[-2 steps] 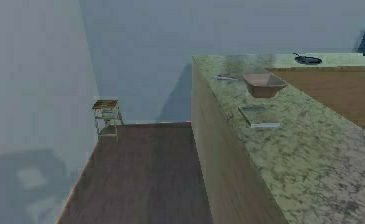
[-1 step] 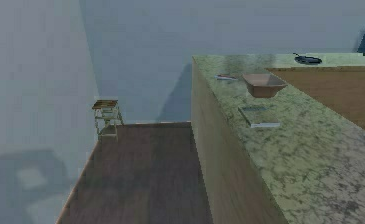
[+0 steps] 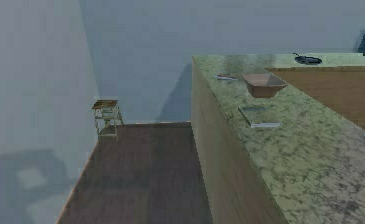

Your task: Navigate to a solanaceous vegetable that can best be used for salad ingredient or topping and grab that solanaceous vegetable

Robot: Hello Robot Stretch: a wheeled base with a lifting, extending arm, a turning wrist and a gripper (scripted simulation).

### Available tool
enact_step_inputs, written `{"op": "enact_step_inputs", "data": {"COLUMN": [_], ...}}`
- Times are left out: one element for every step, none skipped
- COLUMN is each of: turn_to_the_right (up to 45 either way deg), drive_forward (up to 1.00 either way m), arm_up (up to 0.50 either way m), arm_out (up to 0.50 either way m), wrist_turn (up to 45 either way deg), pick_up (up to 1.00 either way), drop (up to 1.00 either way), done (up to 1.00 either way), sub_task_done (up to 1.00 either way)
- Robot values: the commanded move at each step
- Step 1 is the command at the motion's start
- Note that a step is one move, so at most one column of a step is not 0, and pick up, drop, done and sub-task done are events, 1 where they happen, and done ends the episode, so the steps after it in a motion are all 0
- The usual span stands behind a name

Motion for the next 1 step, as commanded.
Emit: {"op": "enact_step_inputs", "data": {"turn_to_the_right": [0.0], "drive_forward": [0.0], "arm_up": [0.0], "arm_out": [0.0], "wrist_turn": [45.0], "pick_up": [0.0], "drop": [0.0], "done": [0.0], "sub_task_done": [0.0]}}
